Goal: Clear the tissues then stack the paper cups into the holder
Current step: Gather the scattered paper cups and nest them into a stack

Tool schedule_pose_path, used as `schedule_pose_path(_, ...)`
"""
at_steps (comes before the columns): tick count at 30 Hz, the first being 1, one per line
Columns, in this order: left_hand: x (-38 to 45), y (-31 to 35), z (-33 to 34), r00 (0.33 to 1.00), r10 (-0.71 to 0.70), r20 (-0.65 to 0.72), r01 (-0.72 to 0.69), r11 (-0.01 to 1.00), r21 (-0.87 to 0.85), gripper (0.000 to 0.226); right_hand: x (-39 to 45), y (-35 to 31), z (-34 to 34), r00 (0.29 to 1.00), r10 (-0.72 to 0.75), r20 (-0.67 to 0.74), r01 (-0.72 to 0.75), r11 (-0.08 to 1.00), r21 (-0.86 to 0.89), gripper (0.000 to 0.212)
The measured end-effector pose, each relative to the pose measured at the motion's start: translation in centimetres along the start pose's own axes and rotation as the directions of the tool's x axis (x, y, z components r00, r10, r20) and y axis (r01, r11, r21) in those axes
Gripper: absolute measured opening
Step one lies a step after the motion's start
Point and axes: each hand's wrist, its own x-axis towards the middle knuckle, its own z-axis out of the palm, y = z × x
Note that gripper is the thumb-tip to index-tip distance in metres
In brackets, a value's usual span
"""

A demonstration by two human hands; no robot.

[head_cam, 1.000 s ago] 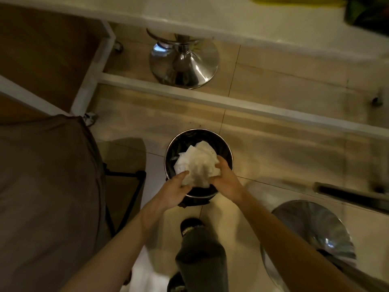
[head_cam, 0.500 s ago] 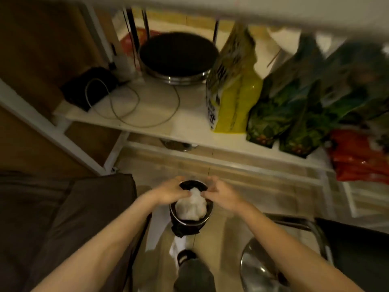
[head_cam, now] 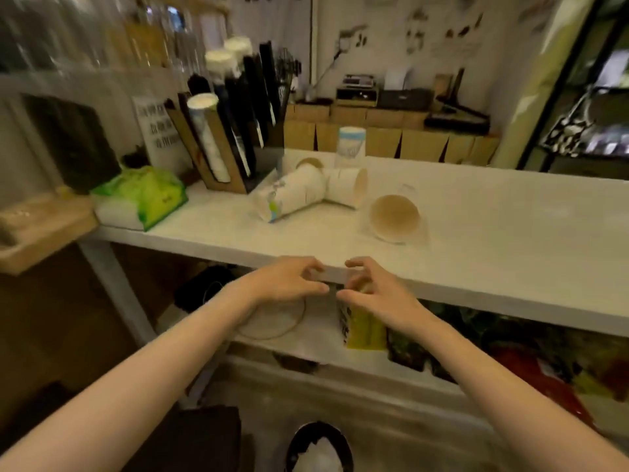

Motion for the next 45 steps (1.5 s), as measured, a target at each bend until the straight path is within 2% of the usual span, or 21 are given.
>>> schedule_pose_path(6,0.5,4.4,-7.7,0.966,0.102,-0.237,-0.084,0.993,0.084,0.048,4.1,-4.9,-4.6,0.985,-0.136,-0.102,0.133,0.990,-0.040,0.054)
schedule_pose_path(12,3.8,5.8,-12.7,0.929,0.122,-0.349,-0.091,0.990,0.103,0.049,10.1,-7.3,-8.9,0.965,-0.242,-0.106,0.228,0.965,-0.126,0.059)
schedule_pose_path(16,6.2,5.5,-14.5,0.898,0.109,-0.427,-0.078,0.993,0.091,0.051,14.3,-7.1,-11.0,0.960,-0.268,-0.084,0.244,0.945,-0.219,0.064)
schedule_pose_path(23,9.8,2.2,-13.8,0.833,0.041,-0.552,-0.032,0.999,0.026,0.067,20.5,-6.1,-11.8,0.960,-0.274,-0.059,0.249,0.931,-0.266,0.053)
schedule_pose_path(28,12.0,-0.5,-12.8,0.827,-0.002,-0.562,0.030,0.999,0.041,0.083,24.1,-6.4,-11.0,0.958,-0.287,-0.011,0.270,0.915,-0.301,0.048)
schedule_pose_path(33,14.0,-3.0,-12.4,0.871,-0.130,-0.473,0.250,0.947,0.201,0.099,27.1,-6.9,-9.9,0.955,-0.295,0.030,0.283,0.876,-0.392,0.045)
schedule_pose_path(35,14.5,-3.9,-12.2,0.887,-0.174,-0.427,0.295,0.926,0.234,0.101,28.3,-7.2,-9.5,0.963,-0.267,0.045,0.259,0.860,-0.439,0.048)
schedule_pose_path(39,14.3,-5.2,-13.9,0.915,-0.182,-0.360,0.247,0.958,0.145,0.098,30.7,-7.7,-8.9,0.982,-0.169,0.084,0.188,0.832,-0.522,0.064)
schedule_pose_path(45,12.7,-7.1,-18.1,0.947,-0.083,-0.311,0.070,0.996,-0.055,0.088,33.6,-7.1,-7.3,0.990,-0.015,0.140,0.104,0.746,-0.657,0.057)
